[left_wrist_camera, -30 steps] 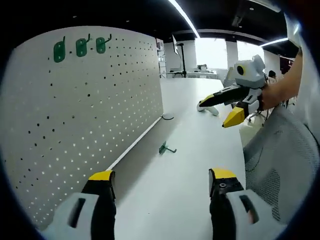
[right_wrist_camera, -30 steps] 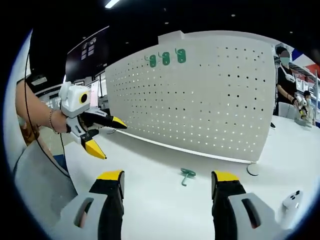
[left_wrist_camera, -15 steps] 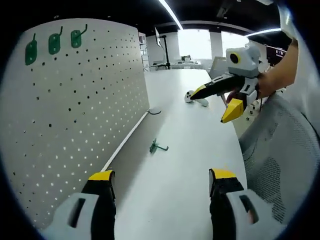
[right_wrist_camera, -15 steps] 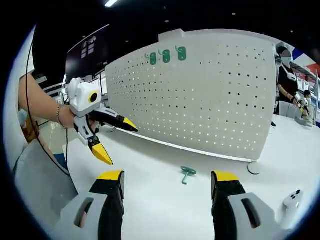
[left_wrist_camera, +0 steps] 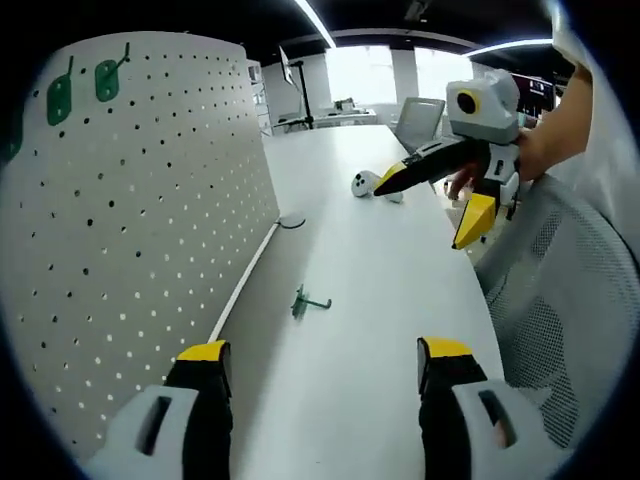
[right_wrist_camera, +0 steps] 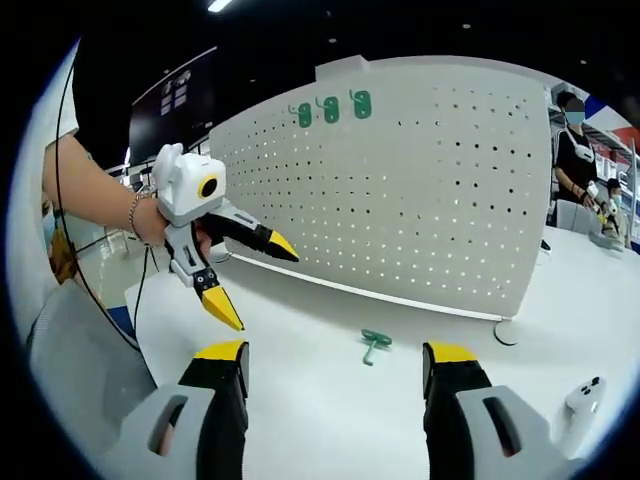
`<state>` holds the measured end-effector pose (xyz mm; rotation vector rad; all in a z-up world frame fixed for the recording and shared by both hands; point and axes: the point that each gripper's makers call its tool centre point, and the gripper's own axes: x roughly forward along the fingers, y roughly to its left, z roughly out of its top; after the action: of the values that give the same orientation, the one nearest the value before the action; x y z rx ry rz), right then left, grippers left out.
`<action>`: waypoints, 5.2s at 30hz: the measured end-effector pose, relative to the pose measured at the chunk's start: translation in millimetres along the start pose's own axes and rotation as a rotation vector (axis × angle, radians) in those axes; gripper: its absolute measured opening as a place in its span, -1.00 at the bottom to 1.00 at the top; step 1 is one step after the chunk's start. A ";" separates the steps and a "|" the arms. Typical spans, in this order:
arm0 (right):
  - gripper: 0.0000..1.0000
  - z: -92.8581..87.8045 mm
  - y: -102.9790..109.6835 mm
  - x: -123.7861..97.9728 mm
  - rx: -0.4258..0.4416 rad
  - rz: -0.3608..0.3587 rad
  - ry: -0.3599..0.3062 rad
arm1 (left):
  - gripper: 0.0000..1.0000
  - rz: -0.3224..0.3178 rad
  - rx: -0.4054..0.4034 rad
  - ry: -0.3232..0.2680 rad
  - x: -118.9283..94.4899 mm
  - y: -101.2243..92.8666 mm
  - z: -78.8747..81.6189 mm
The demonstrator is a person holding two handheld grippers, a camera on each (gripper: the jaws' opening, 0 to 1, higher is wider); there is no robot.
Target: Insert the hook assembly into the mounting plate slot until the hook locks in place.
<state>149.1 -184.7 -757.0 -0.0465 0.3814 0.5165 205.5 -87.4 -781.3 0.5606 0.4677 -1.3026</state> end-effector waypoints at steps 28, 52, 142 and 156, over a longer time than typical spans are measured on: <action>0.36 0.0 -7.7 -1.9 0.027 -0.030 -0.006 | 0.55 -0.161 0.213 0.145 54.7 16.2 4.3; 0.35 -1.4 -14.6 -3.9 0.053 -0.056 -0.010 | 0.54 -0.287 0.252 0.289 104.6 9.3 -7.1; 0.28 -3.2 -21.1 -7.0 0.080 -0.077 -0.013 | -0.93 -0.196 0.176 0.322 135.9 32.7 -23.7; 0.28 -3.6 -21.0 -6.9 0.078 -0.077 -0.010 | -0.95 -0.162 0.116 0.272 134.5 33.6 -19.4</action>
<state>152.6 -206.7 -758.9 0.0169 0.3880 0.4257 266.2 -172.0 -875.0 0.8163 0.6754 -1.4206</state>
